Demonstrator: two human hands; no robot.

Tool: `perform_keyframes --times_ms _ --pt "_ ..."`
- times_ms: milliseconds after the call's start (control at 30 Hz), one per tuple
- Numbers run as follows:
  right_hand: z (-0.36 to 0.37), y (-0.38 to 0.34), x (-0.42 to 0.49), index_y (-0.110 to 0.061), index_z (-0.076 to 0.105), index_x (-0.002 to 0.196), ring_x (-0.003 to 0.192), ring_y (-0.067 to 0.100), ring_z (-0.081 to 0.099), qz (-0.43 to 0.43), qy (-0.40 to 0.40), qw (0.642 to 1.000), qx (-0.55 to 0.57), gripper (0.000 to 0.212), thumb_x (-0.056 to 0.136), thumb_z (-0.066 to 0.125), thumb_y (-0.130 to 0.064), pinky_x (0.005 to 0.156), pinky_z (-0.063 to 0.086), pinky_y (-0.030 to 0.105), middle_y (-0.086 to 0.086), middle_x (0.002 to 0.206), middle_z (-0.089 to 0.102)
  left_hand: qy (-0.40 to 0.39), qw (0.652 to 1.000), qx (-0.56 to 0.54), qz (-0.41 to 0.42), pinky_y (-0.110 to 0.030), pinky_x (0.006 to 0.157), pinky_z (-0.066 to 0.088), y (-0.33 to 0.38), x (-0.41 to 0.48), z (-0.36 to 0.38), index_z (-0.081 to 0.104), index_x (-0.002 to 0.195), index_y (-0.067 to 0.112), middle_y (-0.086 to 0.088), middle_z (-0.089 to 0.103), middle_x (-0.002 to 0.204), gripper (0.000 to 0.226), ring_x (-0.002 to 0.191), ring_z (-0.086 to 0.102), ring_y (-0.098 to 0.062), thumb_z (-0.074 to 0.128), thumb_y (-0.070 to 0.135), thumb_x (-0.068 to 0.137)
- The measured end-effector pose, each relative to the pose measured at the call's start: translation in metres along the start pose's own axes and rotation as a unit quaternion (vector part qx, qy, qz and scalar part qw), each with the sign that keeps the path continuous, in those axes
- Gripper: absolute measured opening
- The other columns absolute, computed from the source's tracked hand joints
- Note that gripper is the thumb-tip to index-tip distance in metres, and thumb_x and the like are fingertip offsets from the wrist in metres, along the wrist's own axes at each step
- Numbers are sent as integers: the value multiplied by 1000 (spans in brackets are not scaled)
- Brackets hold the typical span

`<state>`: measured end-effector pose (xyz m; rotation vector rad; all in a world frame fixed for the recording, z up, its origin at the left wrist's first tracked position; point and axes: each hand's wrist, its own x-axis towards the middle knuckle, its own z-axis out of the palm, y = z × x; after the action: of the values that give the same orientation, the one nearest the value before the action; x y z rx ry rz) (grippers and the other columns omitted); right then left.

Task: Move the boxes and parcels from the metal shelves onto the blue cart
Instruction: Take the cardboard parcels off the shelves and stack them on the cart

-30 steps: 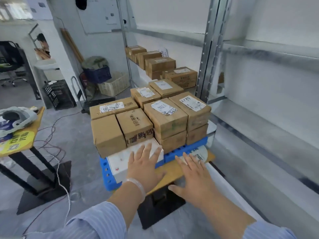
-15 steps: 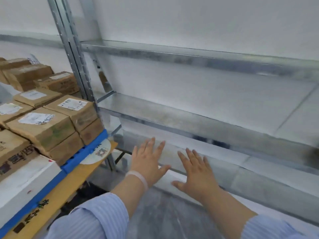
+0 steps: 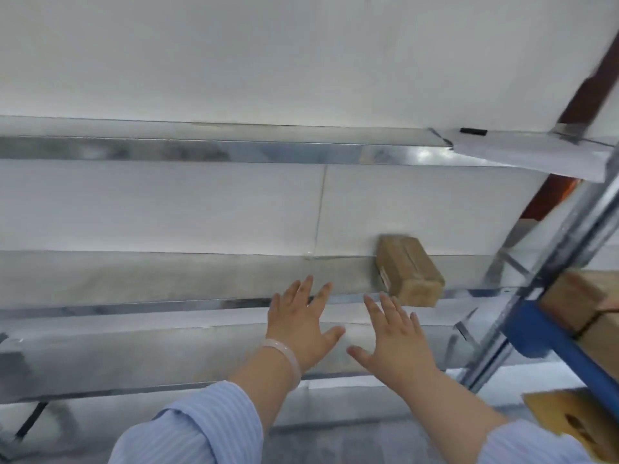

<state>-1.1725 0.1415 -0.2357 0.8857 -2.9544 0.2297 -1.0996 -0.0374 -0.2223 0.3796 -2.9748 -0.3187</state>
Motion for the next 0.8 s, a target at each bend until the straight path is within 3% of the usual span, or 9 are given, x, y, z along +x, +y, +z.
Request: perform_keyframes --times_ms 200,600,800 --pt "-3 82 14 -26 -3 154 148 20 -6 84 -10 996 9 87 88 34 -71 118 1 42 3 162 -3 -56 998 -19 33 -43 115 -5 66 59 35 -11 147 46 6 -14 160 79 146 -10 -18 27 75 84" --pt "13 147 117 -33 0 153 148 16 -2 168 1 981 100 74 94 36 -59 117 1 33 -3 162 1 -114 988 -55 87 -44 118 6 93 198 79 -5 149 44 0 -8 162 75 147 -2 -21 27 72 87" --pt "9 183 179 -36 -2 153 148 15 -4 242 -28 961 130 72 95 33 -60 120 6 40 -4 162 -6 -176 976 -97 84 -43 116 4 111 260 97 -5 148 47 -4 -15 160 74 147 -5 -26 26 74 86"
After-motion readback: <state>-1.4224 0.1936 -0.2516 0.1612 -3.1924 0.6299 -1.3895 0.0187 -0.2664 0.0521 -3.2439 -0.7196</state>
